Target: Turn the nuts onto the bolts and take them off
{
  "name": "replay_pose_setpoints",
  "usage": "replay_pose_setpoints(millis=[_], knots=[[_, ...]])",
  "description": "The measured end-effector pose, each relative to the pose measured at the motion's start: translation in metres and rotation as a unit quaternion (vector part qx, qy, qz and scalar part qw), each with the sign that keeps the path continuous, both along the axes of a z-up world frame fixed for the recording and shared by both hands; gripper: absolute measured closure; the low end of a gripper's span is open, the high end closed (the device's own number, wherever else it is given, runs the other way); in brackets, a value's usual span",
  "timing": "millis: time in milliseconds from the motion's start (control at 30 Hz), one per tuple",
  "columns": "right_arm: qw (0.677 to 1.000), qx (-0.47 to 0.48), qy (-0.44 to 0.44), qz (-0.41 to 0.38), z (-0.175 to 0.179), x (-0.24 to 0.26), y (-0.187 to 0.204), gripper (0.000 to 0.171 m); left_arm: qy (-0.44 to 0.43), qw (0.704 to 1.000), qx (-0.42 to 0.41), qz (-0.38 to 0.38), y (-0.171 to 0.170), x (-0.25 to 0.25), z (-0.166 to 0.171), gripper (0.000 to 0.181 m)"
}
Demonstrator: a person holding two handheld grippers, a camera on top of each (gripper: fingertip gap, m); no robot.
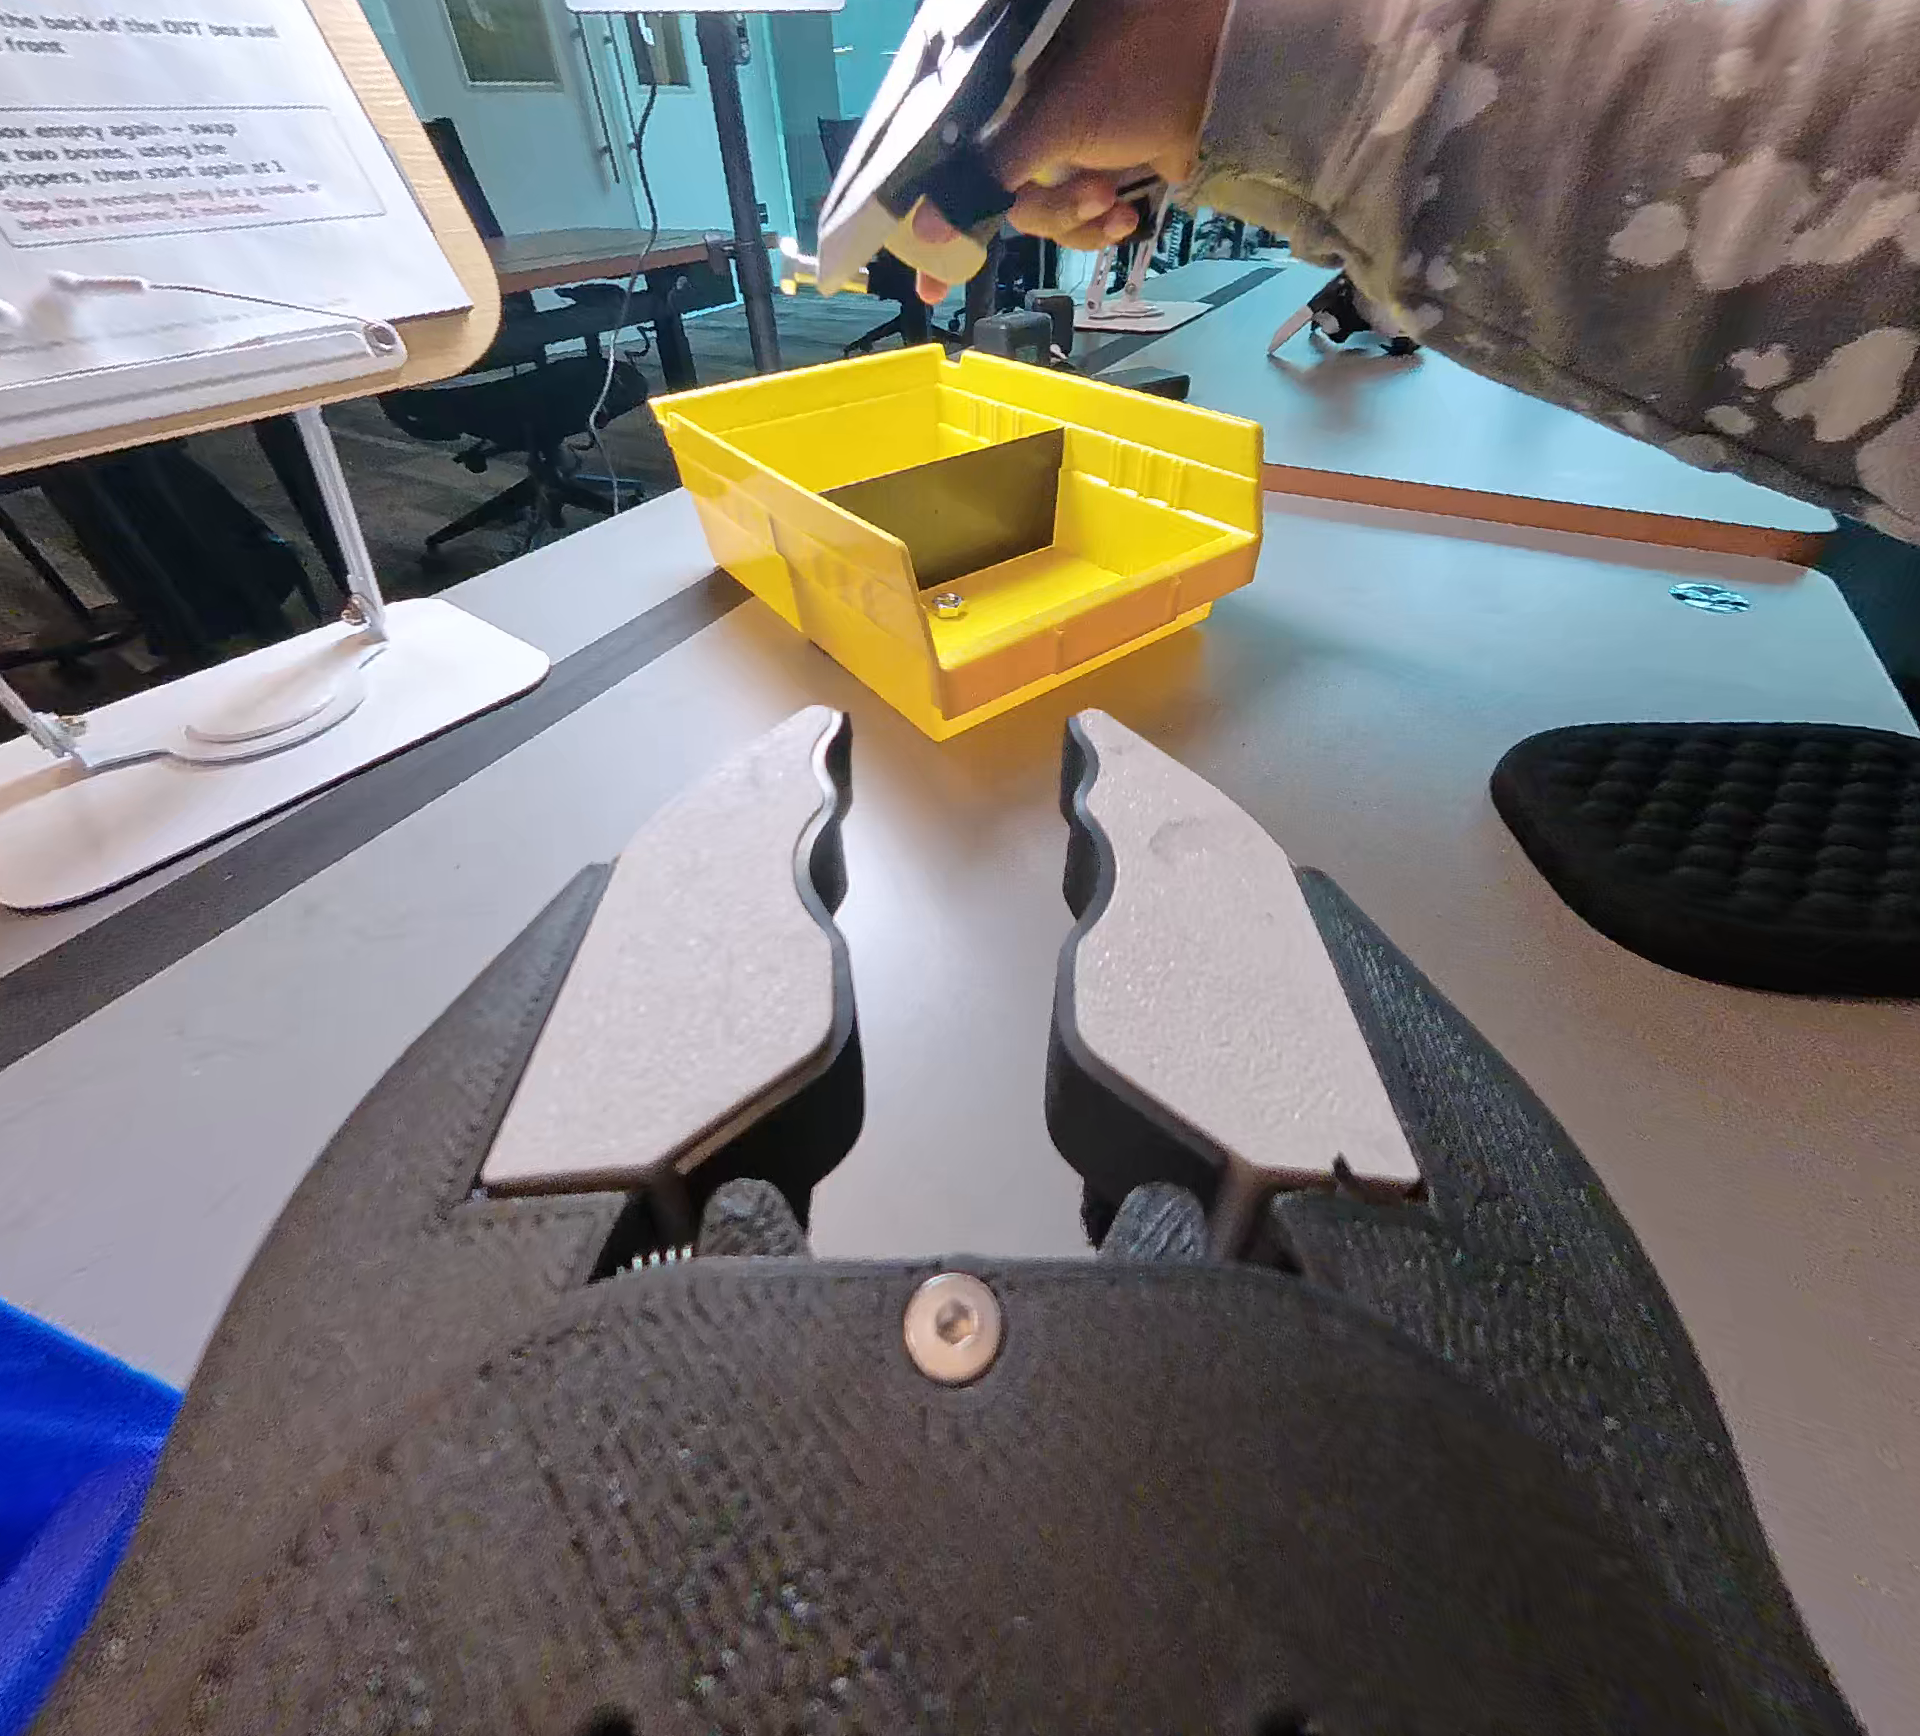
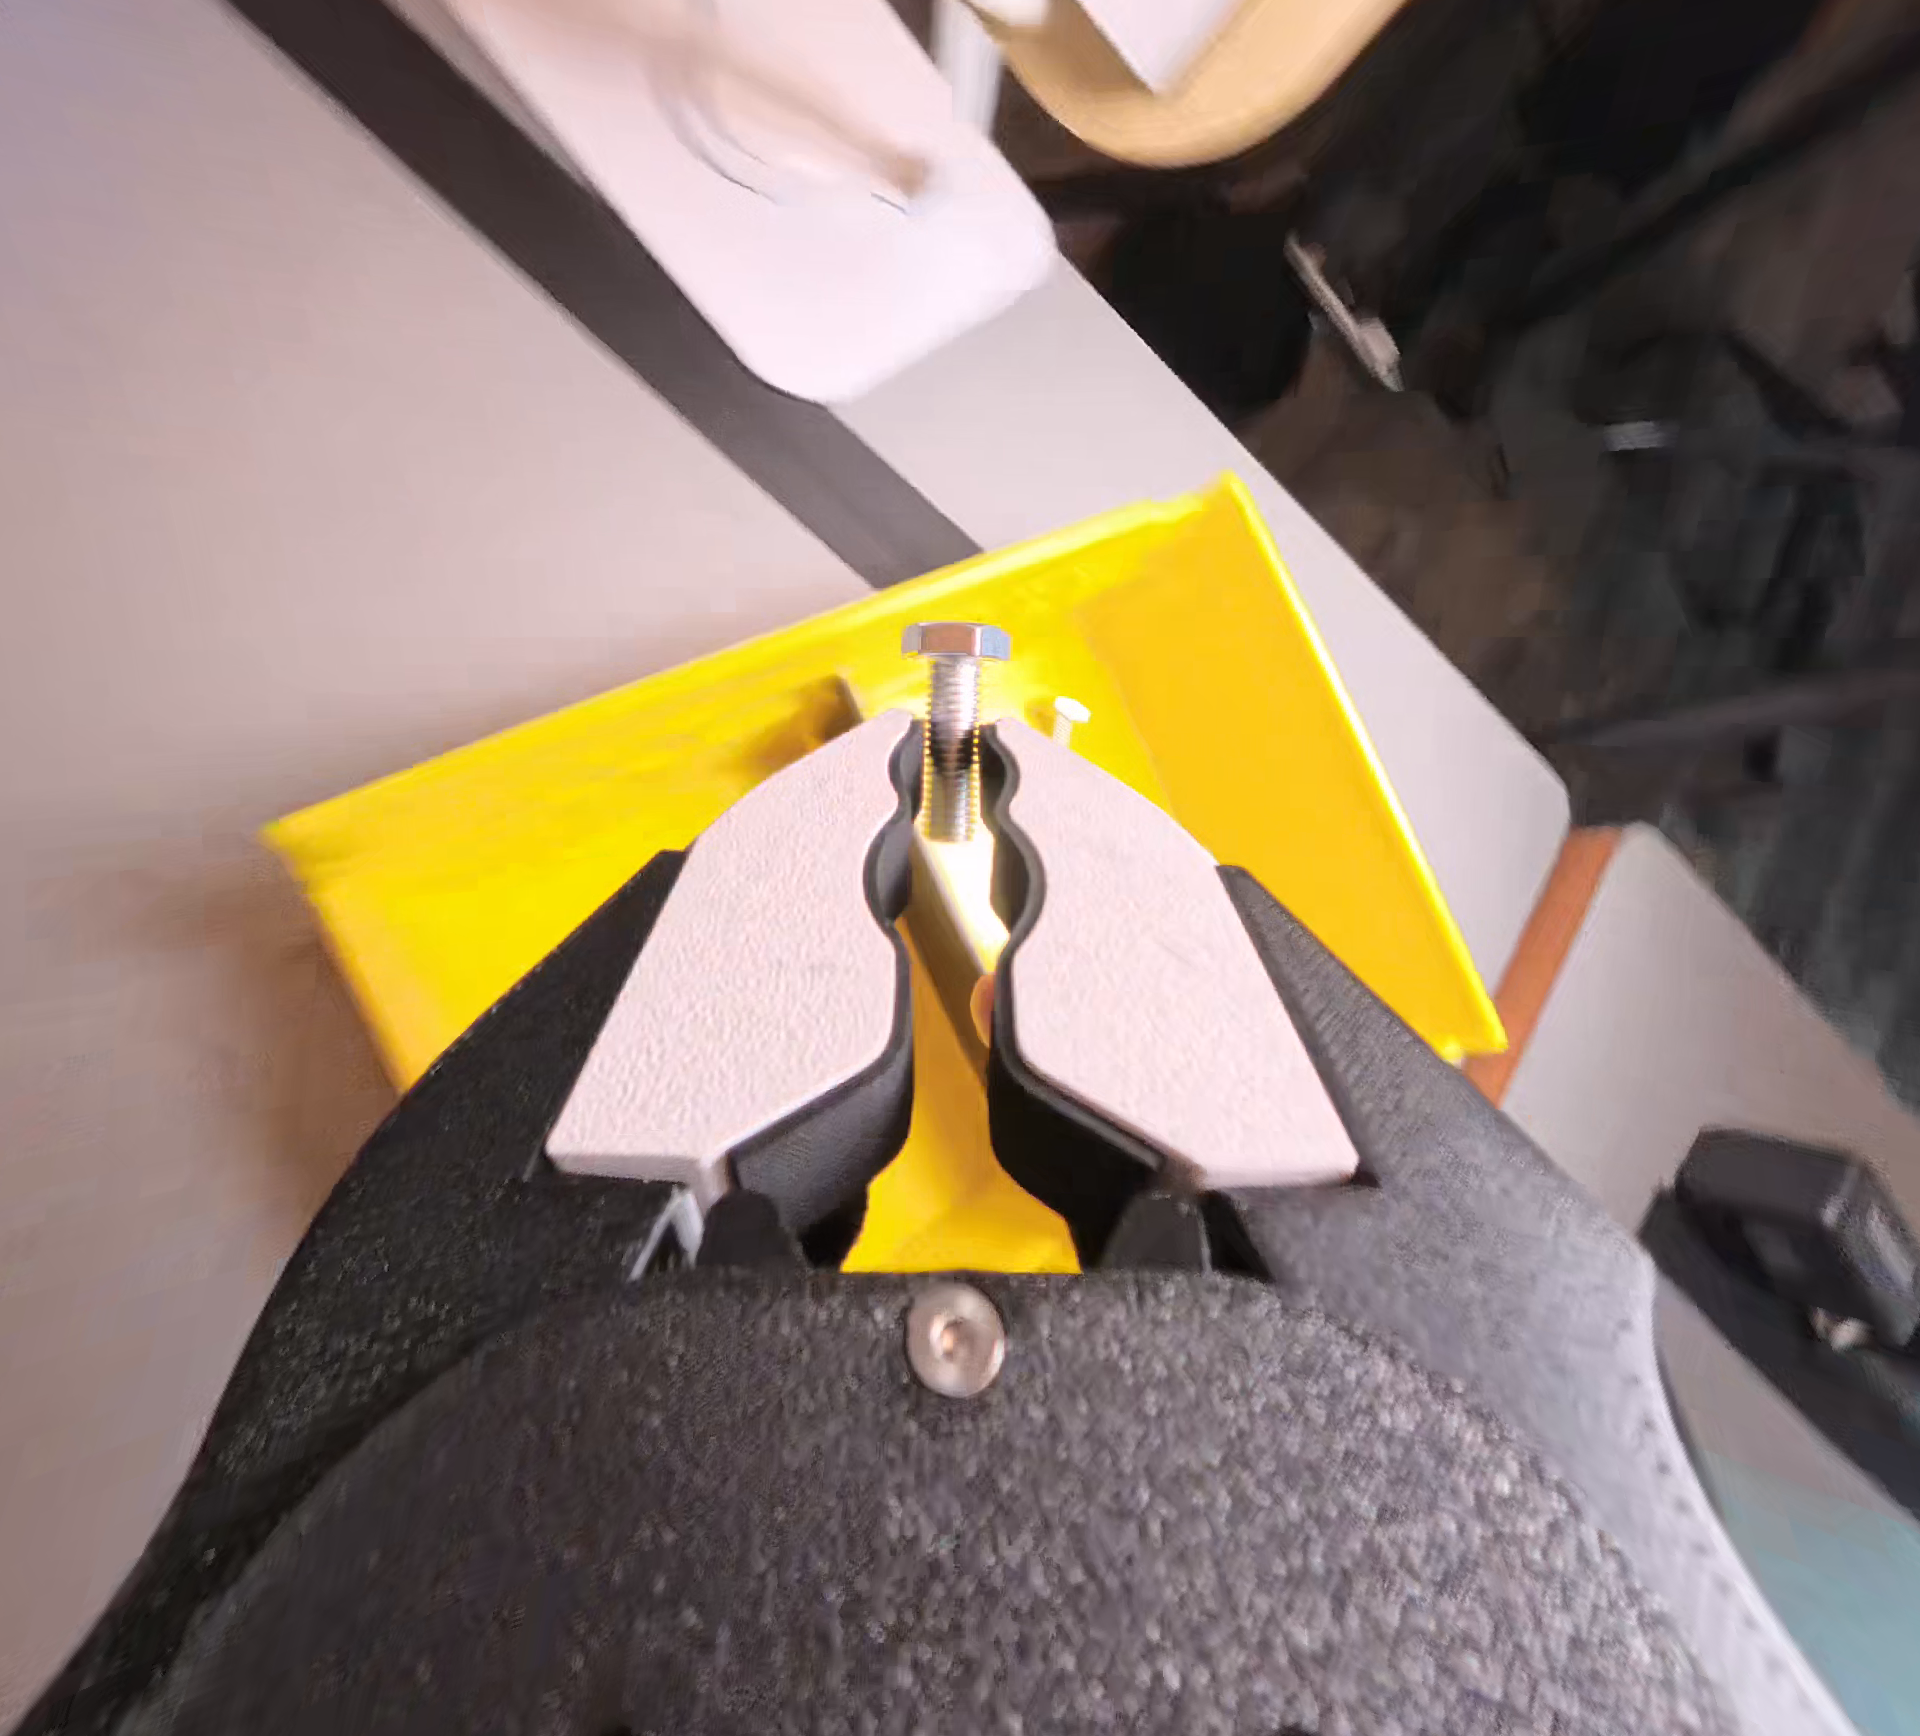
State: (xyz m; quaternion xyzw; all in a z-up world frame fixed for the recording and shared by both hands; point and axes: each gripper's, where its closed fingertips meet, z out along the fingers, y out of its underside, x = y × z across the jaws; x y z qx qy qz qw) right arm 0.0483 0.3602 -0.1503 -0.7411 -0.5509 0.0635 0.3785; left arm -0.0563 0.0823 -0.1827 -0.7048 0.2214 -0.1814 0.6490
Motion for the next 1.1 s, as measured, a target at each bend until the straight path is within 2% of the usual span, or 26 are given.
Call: replay_pose_setpoints(millis=[100, 233, 367, 600, 933, 1033, 1100], knots=[[0.996, -0.035, -0.019, -0.084, -0.031, 0.028, 0.051, 0.161, 0.0, 1.0, -0.004, 0.004, 0.002, -0.003, -0.002, 0.143], [0.985, -0.069, -0.053, -0.146, -0.078, 0.049, 0.087, 0.161, 0.002, 1.0, -0.009, 0.008, 0.005, -0.006, -0.007, 0.143], [0.978, -0.097, -0.086, -0.164, -0.111, 0.051, 0.105, 0.161, 0.002, 1.0, -0.016, 0.013, 0.007, -0.009, -0.012, 0.143], [0.971, -0.144, -0.105, -0.157, -0.145, 0.037, 0.118, 0.161, 0.004, 0.999, -0.027, 0.027, 0.015, -0.015, -0.021, 0.144], [0.963, -0.169, -0.132, -0.163, -0.169, 0.042, 0.118, 0.159, 0.0, 0.999, -0.04, 0.029, 0.02, -0.017, -0.029, 0.144], [0.968, -0.142, -0.131, -0.162, -0.156, 0.045, 0.12, 0.149, -0.001, 0.999, -0.04, 0.029, 0.019, -0.018, -0.028, 0.144], [0.977, -0.093, -0.117, -0.154, -0.13, 0.044, 0.122, 0.148, -0.001, 0.999, -0.038, 0.032, 0.019, -0.019, -0.026, 0.144]])
